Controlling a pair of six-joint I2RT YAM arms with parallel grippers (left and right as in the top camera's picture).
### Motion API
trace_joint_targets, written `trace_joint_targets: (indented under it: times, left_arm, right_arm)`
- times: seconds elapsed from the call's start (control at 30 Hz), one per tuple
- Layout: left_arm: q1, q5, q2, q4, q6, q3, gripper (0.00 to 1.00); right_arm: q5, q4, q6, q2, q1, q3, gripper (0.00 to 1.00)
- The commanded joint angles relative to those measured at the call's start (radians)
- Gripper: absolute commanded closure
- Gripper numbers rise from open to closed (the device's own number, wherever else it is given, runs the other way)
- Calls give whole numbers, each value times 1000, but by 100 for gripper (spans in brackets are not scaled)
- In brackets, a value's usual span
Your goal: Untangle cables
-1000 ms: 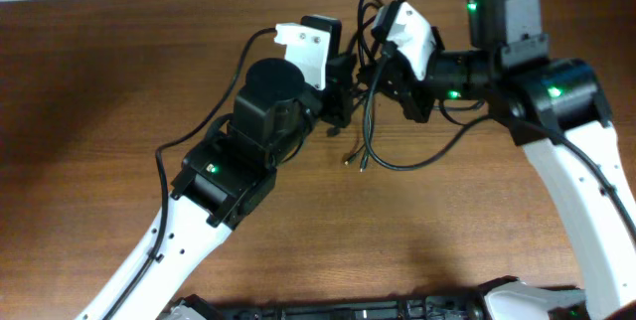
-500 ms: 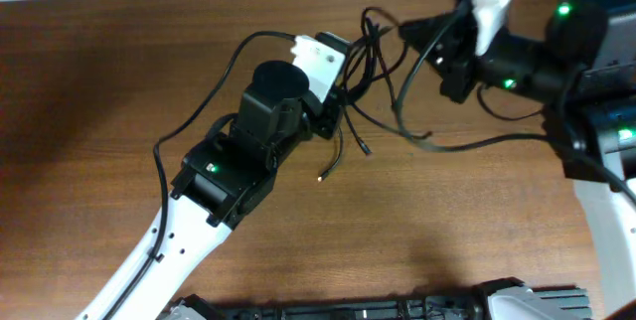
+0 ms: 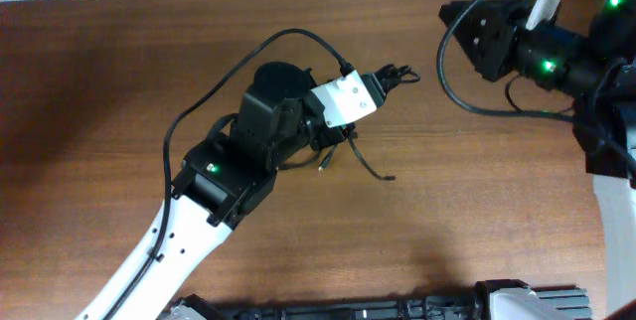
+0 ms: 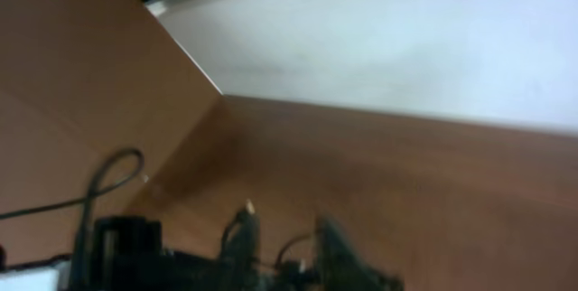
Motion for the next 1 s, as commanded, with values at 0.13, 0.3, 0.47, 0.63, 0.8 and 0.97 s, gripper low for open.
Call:
trace_joint_targets:
  times: [0.13, 0.3, 0.47, 0.63, 0.8, 0.97]
  left_arm:
    - [3, 19, -5, 153, 21, 5, 100]
    - [3, 118, -5, 160, 20, 5, 100]
    - [3, 295, -5, 207, 19, 5, 100]
    - [3, 365, -5, 214, 19, 5, 100]
    - [1, 411, -5, 193, 20, 5, 100]
    - [0, 482, -5, 195, 19, 5, 100]
  right_arm:
    - [69, -200, -344, -15, -6, 10, 29]
    - [141, -229, -536, -13, -6, 9, 26]
    - [117, -281, -696, -5, -6, 9, 25]
    - [88, -276, -718, -5, -6, 9, 25]
    - [57, -243, -717, -5, -6, 9, 26]
    - [-8, -227, -713, -5, -6, 9, 26]
